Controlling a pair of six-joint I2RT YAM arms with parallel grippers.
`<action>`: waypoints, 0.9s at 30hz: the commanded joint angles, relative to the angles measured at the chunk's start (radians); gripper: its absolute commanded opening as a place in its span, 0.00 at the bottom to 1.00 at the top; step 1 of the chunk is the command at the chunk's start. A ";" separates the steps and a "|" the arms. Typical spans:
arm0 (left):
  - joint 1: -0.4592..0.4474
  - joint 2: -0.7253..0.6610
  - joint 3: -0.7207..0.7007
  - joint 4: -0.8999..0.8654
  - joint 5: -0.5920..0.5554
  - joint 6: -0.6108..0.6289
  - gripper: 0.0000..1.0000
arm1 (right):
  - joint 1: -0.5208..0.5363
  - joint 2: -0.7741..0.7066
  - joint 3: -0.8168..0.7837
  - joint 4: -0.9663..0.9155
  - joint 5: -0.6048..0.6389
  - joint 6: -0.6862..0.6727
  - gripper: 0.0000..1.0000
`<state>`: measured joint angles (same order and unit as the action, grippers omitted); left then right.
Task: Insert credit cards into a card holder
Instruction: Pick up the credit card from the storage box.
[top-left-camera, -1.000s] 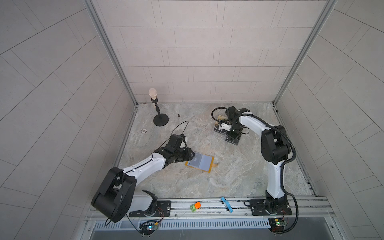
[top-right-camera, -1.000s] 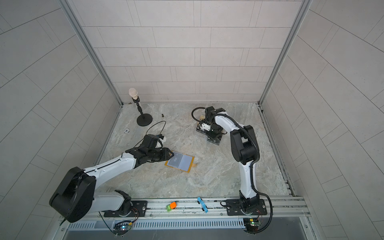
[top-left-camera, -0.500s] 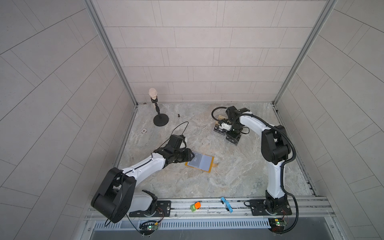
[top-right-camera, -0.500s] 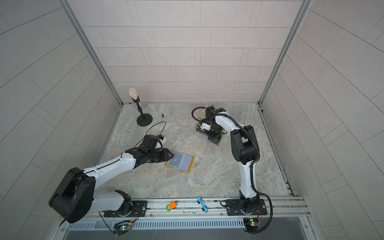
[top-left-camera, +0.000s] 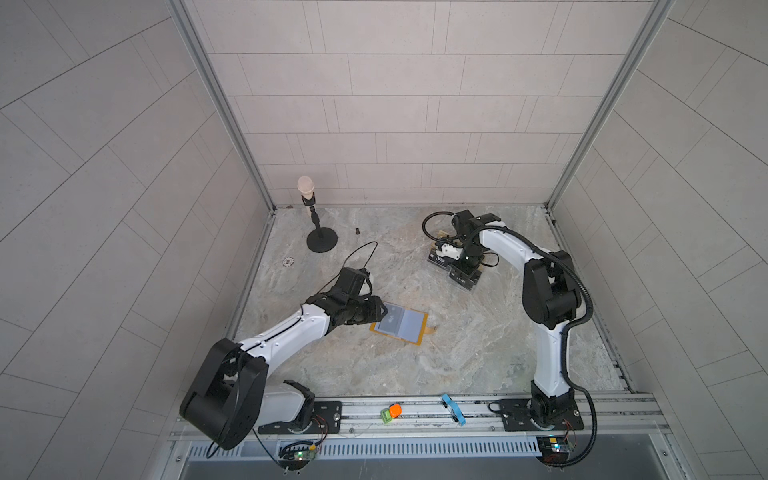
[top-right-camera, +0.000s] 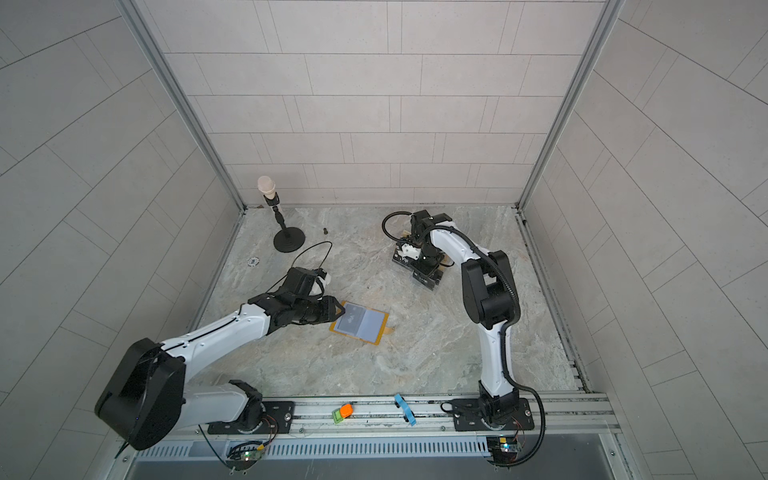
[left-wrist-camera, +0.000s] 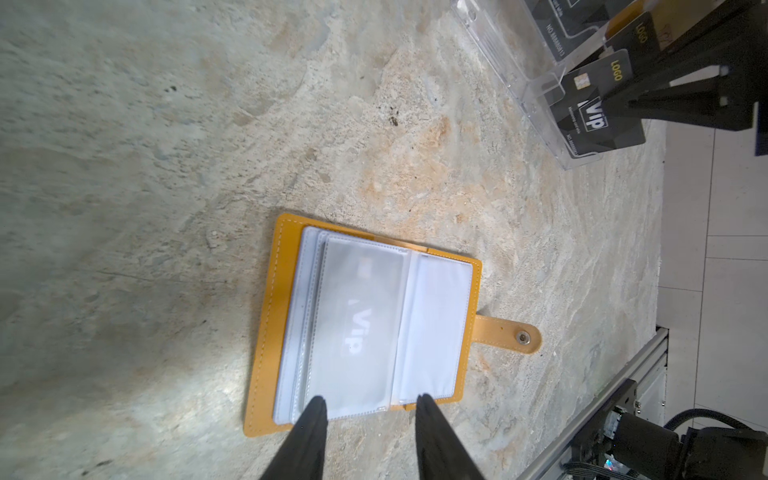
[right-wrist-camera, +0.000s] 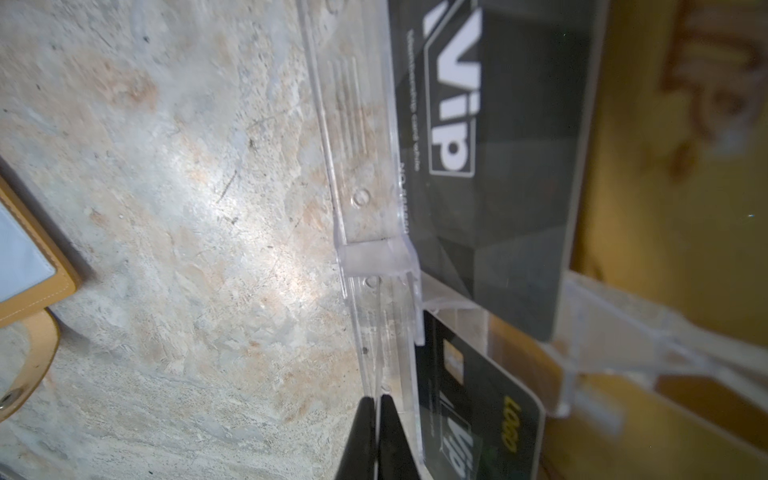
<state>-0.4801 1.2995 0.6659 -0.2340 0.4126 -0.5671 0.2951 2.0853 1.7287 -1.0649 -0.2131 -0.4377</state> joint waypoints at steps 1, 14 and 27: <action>0.002 0.005 0.019 0.002 -0.047 0.017 0.39 | -0.002 -0.074 0.042 -0.052 -0.019 -0.015 0.00; 0.023 0.088 0.023 0.030 -0.171 0.038 0.45 | -0.002 -0.350 -0.154 0.153 -0.373 0.299 0.00; 0.015 0.139 -0.045 0.139 -0.095 -0.005 0.37 | 0.216 -0.624 -0.771 0.842 -0.520 0.987 0.00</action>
<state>-0.4606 1.4307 0.6415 -0.1230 0.3042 -0.5602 0.4767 1.5082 1.0195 -0.4728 -0.7067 0.3225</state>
